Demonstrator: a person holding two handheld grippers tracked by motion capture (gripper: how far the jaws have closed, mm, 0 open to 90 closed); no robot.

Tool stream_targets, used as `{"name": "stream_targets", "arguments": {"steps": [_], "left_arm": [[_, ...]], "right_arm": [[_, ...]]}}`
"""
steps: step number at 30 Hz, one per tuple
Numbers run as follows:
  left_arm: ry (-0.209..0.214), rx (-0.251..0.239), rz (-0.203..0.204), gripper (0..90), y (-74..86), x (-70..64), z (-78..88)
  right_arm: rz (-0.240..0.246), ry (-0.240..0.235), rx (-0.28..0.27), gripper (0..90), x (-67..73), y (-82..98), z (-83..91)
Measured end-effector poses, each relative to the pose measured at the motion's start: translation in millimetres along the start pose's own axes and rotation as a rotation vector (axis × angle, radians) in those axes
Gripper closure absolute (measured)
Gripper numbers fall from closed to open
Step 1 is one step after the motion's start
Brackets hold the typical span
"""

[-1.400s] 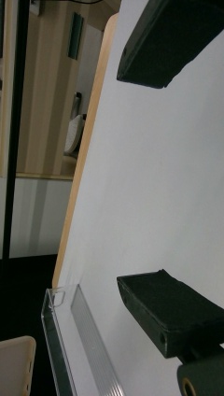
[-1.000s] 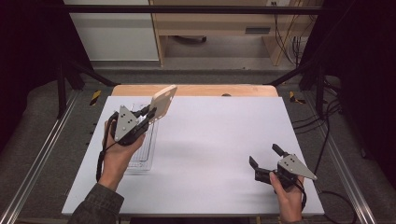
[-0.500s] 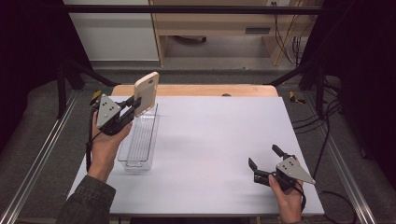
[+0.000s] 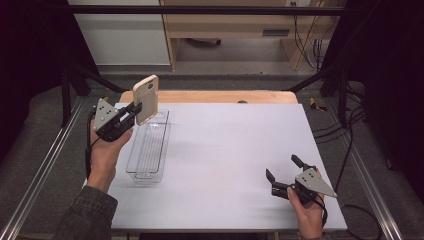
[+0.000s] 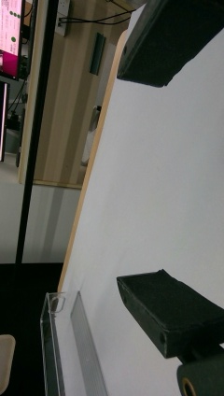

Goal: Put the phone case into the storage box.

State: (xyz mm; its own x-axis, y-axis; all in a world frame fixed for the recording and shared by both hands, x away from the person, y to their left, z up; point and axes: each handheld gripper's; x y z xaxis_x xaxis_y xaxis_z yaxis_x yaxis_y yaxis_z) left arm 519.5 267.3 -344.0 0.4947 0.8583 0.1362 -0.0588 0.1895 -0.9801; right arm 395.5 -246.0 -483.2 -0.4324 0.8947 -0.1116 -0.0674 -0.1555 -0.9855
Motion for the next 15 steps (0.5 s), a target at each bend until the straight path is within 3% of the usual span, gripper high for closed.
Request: {"name": "stream_targets", "arguments": {"steps": [15], "left_arm": [[-0.004,0.020,0.001,79.5,4.3,6.3,-2.3]], "right_arm": [[0.017,-0.002,0.007,3.3,1.5,0.4,-1.5]]}}
Point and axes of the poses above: each handheld gripper's, and its own axes: z roughly backward along the jaws, y roughly out of its underside, x roughly to its left, and after that the axes turned 4 degrees about z, right-handed
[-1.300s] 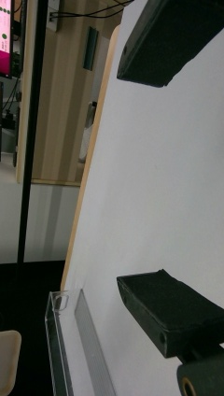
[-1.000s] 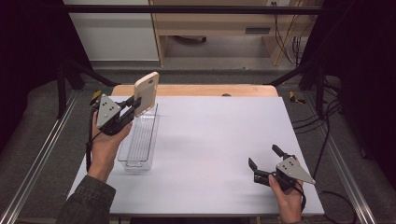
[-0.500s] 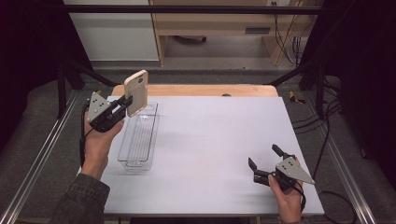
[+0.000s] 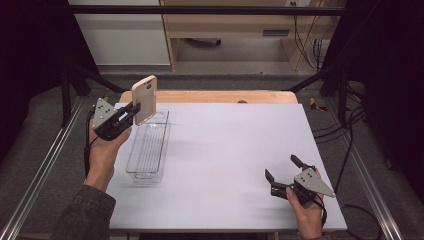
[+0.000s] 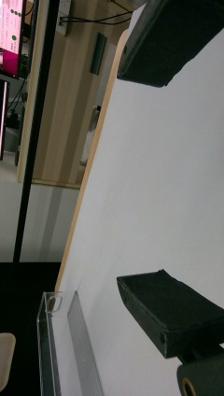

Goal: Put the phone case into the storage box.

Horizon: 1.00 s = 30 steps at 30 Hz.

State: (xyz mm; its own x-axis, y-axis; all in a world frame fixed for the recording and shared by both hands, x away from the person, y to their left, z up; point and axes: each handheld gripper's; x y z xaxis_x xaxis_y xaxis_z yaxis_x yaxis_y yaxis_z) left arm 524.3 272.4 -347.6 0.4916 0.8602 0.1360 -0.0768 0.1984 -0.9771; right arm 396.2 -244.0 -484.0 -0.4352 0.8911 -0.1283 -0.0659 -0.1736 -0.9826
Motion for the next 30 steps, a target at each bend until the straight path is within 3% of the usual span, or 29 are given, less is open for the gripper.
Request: {"name": "stream_targets", "arguments": {"steps": [30], "left_arm": [[0.042,0.052,0.060,79.5,13.1,-11.7,2.9]], "right_arm": [[0.000,-0.001,-0.007,3.3,0.8,-0.7,0.5]]}}
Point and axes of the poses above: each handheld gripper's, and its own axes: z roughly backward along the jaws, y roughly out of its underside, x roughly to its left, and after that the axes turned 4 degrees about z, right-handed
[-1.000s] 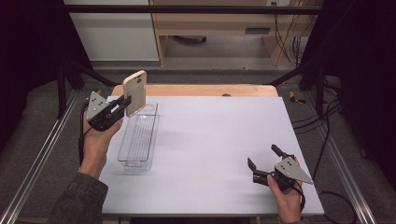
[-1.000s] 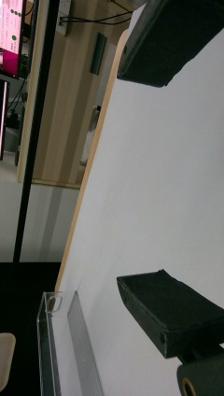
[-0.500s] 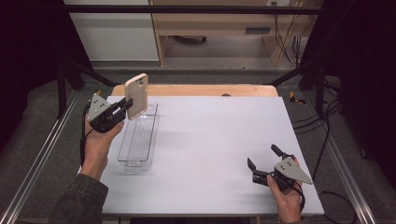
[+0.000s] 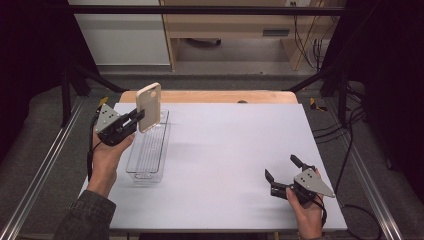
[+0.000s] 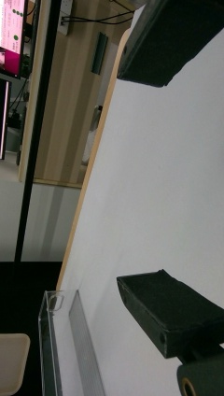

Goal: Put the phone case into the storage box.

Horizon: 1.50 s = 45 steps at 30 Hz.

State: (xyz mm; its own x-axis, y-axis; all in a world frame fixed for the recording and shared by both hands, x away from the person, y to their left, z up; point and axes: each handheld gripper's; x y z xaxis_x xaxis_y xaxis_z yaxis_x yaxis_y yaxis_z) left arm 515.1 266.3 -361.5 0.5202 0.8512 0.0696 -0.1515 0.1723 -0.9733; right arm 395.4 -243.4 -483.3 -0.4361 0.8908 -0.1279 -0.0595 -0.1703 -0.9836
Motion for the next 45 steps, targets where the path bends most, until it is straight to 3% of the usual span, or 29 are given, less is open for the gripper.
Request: {"name": "stream_targets", "arguments": {"steps": [13,30,45], "left_arm": [[-0.010,0.030,0.036,79.5,2.9,-0.4,5.7],[-0.005,0.078,0.049,79.5,11.9,9.9,-24.3],[-0.002,0.095,0.078,79.5,13.1,22.5,-35.1]], "right_arm": [[-0.007,0.003,-0.005,3.3,-0.6,0.4,0.4],[-0.001,0.003,-0.002,3.2,-2.4,0.9,0.2],[0.002,-0.002,0.003,3.2,-1.3,1.2,-0.8]]}}
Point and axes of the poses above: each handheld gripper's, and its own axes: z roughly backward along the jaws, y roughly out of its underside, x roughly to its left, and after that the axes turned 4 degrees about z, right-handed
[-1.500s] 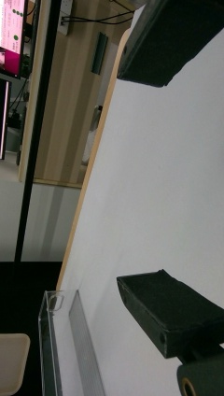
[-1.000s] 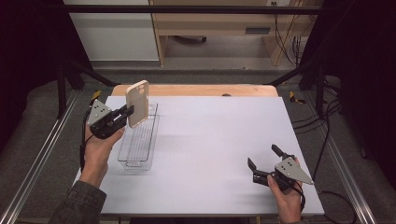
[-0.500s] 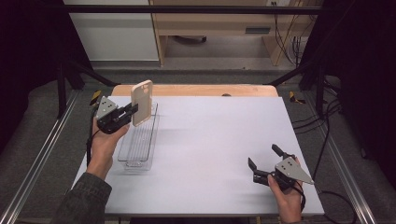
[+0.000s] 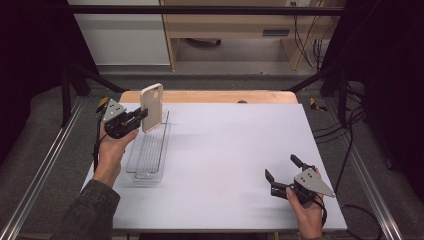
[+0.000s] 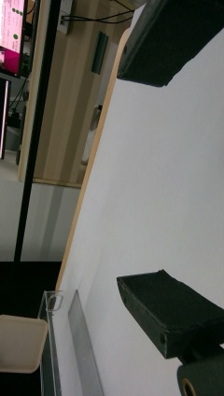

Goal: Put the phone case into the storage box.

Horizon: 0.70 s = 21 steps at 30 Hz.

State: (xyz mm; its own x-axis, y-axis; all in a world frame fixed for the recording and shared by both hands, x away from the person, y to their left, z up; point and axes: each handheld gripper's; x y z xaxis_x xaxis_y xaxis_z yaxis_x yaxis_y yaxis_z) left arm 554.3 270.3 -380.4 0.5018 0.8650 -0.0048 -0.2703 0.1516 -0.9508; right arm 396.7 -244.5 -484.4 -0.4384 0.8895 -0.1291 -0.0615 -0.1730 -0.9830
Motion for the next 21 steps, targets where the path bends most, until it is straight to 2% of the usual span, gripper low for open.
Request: {"name": "stream_targets", "arguments": {"steps": [21], "left_arm": [[0.019,0.020,0.018,79.5,3.2,10.5,-16.0]], "right_arm": [[0.010,-0.007,0.010,3.2,0.6,0.8,-1.7]]}}
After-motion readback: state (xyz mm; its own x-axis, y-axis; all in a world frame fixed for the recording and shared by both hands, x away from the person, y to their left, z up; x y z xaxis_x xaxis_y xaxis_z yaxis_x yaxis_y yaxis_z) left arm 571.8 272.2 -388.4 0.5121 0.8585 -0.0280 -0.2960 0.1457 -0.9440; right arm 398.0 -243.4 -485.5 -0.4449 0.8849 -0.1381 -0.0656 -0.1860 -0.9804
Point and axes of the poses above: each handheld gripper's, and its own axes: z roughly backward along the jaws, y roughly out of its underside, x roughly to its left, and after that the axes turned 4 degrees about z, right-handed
